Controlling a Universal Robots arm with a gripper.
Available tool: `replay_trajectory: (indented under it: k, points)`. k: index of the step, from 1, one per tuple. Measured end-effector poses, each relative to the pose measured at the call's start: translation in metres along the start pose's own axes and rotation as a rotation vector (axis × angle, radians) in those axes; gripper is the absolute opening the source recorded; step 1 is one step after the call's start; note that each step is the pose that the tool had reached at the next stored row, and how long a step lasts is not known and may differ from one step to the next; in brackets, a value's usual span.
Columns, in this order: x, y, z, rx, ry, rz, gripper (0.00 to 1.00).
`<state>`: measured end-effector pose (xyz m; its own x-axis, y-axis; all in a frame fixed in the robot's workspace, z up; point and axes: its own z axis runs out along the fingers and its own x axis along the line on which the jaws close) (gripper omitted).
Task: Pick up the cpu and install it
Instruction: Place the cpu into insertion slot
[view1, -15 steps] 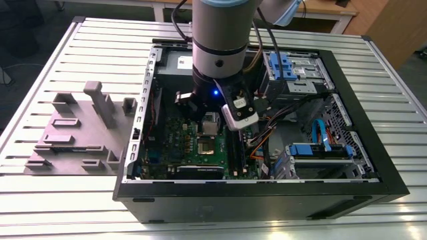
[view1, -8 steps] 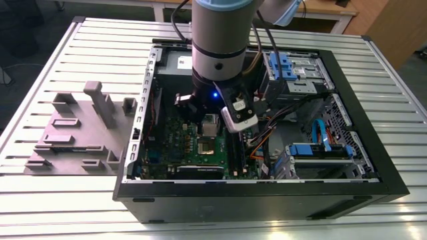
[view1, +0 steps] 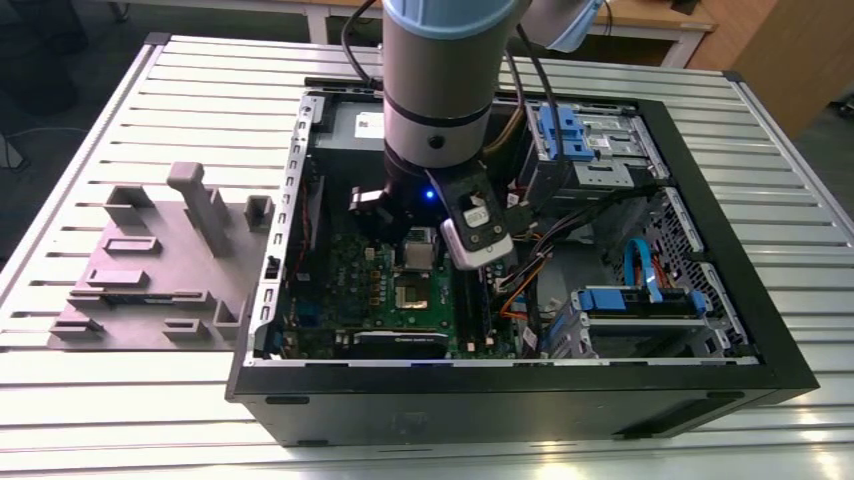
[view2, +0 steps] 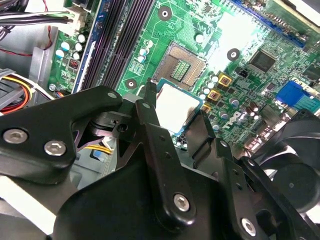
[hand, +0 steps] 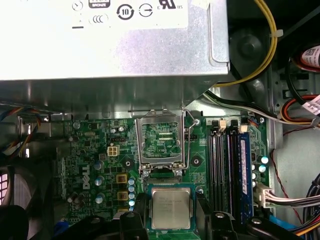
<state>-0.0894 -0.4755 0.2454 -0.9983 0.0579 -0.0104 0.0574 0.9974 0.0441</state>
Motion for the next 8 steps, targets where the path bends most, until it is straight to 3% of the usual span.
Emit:
replay_trajectory:
  k: [8]
  points:
    - [0.0001, -0.0002, 0.0003, 0.0001, 0.0, 0.0, 0.47]
